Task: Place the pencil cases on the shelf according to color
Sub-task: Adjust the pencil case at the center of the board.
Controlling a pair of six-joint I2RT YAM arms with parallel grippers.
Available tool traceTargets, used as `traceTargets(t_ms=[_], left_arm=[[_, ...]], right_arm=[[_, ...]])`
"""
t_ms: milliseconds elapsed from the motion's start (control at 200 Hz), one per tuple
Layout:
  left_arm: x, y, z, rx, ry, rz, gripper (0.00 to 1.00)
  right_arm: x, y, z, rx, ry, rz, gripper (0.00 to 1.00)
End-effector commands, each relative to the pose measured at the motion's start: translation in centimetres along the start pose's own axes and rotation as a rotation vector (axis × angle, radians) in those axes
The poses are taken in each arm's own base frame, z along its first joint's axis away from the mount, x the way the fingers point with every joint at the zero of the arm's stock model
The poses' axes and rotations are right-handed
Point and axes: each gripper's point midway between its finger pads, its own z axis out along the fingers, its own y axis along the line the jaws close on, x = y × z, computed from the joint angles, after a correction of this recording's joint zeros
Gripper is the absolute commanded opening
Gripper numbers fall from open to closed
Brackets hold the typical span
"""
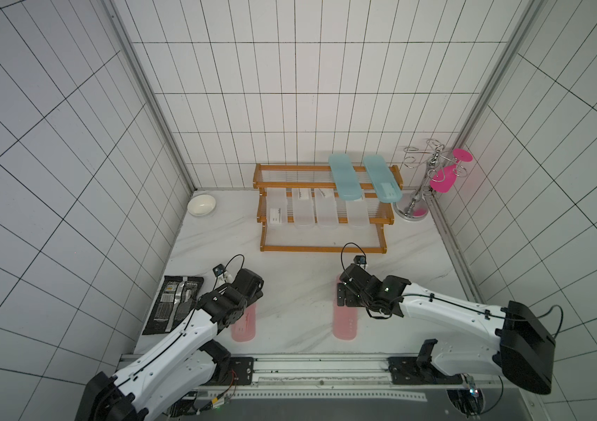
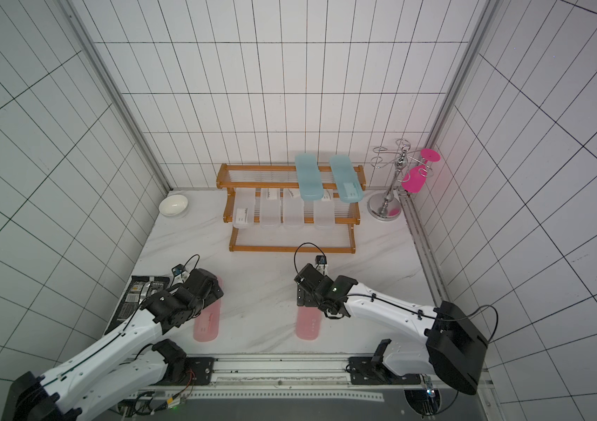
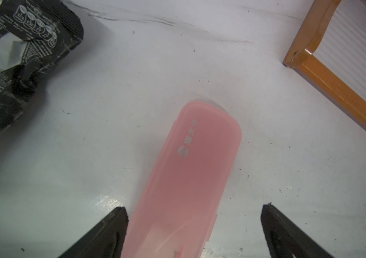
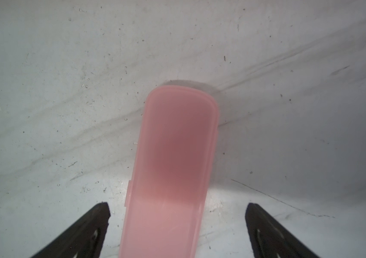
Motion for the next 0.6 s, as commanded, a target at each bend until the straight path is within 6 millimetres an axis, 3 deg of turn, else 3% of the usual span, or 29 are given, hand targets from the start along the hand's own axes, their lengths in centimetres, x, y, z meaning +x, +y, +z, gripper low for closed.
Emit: traceTargets(t_ms=[0,105,210,595], left_arm=[[0.6,1.3,0.6,-0.040,0.012,0.006,0.97],[1.2,1.3,1.1,-0.059,0.042,0.015,0.97],[1.8,1.4,1.8,-0.080,0.066,0.036,0.97],[4.8,-2.3,3.3,0.000,0.214,0.092,0.98]], right_arm=[[1.3,0.8,0.2,0.010,0.027,0.023,0.99],[2.4,1.6,0.0,0.005,0.038,0.017,0.99],[3.8,1.1,0.2,0.042,0.069,0.034,0.99],[6.8,1.1,0.1,0.106,0.110,0.006,0.99]])
